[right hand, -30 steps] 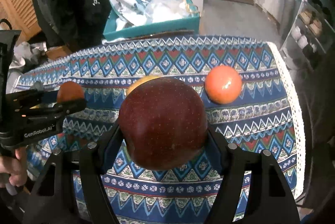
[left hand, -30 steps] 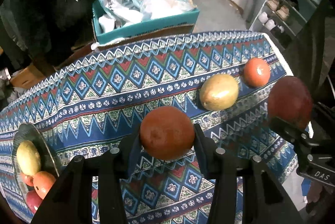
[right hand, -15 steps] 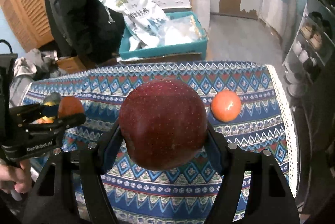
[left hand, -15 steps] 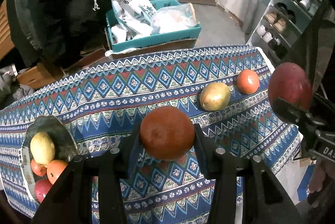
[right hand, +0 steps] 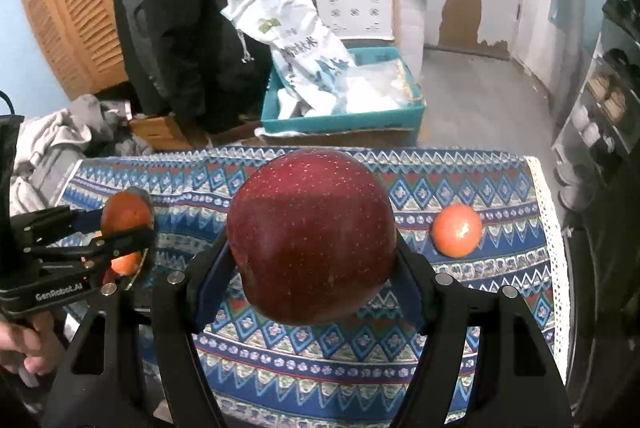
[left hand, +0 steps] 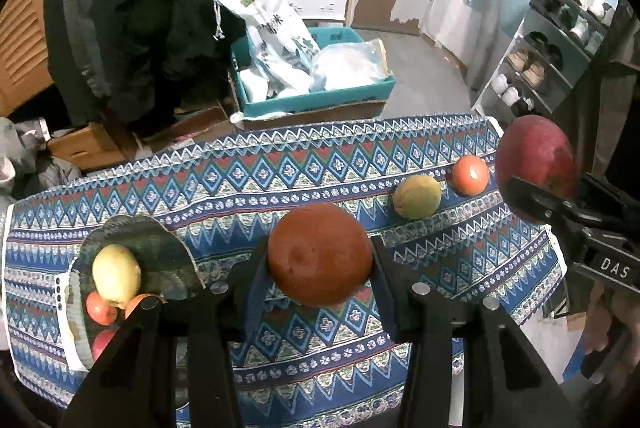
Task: Organize fruits
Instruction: 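Carry the orange with the left tool to the bowl while the right tool carries the apple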
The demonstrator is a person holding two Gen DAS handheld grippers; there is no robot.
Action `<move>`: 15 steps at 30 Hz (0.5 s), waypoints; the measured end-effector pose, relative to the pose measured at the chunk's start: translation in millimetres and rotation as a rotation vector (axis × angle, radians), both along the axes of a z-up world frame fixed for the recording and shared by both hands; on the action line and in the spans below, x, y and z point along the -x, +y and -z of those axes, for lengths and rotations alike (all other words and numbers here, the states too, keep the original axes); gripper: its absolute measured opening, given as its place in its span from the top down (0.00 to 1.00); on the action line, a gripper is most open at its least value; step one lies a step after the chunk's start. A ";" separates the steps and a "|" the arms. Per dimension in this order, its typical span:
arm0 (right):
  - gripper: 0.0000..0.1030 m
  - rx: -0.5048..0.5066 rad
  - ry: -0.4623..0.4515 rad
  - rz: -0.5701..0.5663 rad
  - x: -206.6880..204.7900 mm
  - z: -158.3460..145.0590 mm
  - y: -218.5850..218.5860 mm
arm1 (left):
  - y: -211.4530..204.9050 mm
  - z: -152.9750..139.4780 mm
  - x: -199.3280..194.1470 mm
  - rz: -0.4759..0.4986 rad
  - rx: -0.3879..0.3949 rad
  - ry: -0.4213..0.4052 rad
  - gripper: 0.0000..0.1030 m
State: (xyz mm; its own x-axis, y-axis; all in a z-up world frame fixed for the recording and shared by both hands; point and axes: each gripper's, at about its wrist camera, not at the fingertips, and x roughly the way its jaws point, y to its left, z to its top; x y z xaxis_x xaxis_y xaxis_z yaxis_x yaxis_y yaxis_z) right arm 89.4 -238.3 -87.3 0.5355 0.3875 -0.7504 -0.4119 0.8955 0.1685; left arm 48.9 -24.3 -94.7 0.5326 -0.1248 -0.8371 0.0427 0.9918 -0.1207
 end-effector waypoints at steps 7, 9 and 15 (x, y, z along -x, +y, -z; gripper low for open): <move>0.30 0.001 -0.015 -0.039 2.1 -9.0 24.9 | 21.6 -6.9 8.2 -0.033 0.001 -0.017 0.54; 0.31 0.000 -0.019 -0.052 2.8 -10.7 33.5 | 27.1 -7.8 11.2 -0.047 0.001 -0.019 0.54; 0.31 -0.008 -0.016 -0.091 3.5 -15.0 61.9 | 52.0 -5.8 17.6 -0.092 0.018 -0.002 0.54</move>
